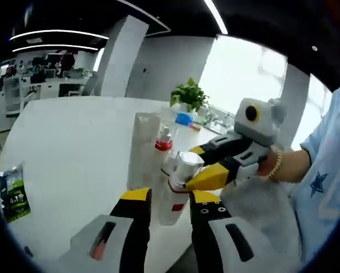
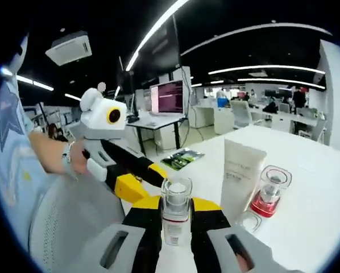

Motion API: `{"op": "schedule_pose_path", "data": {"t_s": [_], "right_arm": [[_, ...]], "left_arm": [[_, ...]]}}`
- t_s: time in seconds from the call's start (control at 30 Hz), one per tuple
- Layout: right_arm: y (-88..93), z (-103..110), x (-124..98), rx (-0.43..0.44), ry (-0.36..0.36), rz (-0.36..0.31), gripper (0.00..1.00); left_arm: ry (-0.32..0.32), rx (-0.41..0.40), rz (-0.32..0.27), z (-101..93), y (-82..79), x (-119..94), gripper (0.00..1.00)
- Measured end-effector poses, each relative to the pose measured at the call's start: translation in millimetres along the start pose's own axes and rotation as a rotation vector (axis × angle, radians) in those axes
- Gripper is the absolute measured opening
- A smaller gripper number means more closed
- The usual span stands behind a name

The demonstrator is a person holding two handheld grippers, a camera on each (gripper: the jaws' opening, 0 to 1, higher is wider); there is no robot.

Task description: Arrange the skincare products in the storage area until every visible bottle or jar stands upright without overlapping.

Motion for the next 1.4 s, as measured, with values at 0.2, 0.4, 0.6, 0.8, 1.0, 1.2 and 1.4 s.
{"op": "schedule_pose_path", "data": {"t_s": [0.2, 0.4, 0.6, 0.8, 1.0, 1.2, 1.4], "right_arm": [[11.4, 2.9, 3.8, -0.049, -0.001, 0.048, 0.12], [10.8, 24.1, 7.4, -0.09, -0.107, 0.048, 0.13], [13.4, 26.0, -0.4, -0.039, -0.179, 0.072, 0.13], [15.1, 25.1, -8.9, -0.032, -0.211, 0.096, 0.13], [25.9, 33.1, -9.5, -0.109, -0.208, 0.156, 0.13], [24.1, 30.5, -3.0, -0.138, -0.184, 0.122, 0.13], [21.1, 29.6, 1.4, -0.118, -0.168, 0.101, 0.14]], "left_arm": [[0.031, -0.066, -0.064, -2.4, -6.4, -0.5, 0.25], [0.074, -0.043, -0.045, -9.1, -3.6, 2.3, 0.22], [0.117, 0.03, -0.062, -19.7, -6.9, 1.2, 0.18], [0.145, 0.059, -0.07, -26.8, -7.0, 1.7, 0.18], [0.163, 0.109, -0.029, -32.7, -0.2, 6.9, 0.18], [0.109, 0.131, -0.009, -26.5, -0.7, 4.9, 0.17], [0.074, 0.124, -0.01, -22.7, -2.3, 3.3, 0.16]]}}
Point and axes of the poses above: the point that each gripper's makers call its tool centre point, and the gripper's own axes: x roughly forward along the fingers, z roughly to its left, y roughly out of its underside, the point moved 3 cm from there along -x, roughly backward along the fingers, and after that the axes turned 6 degrees about x, right-handed, at the moved point
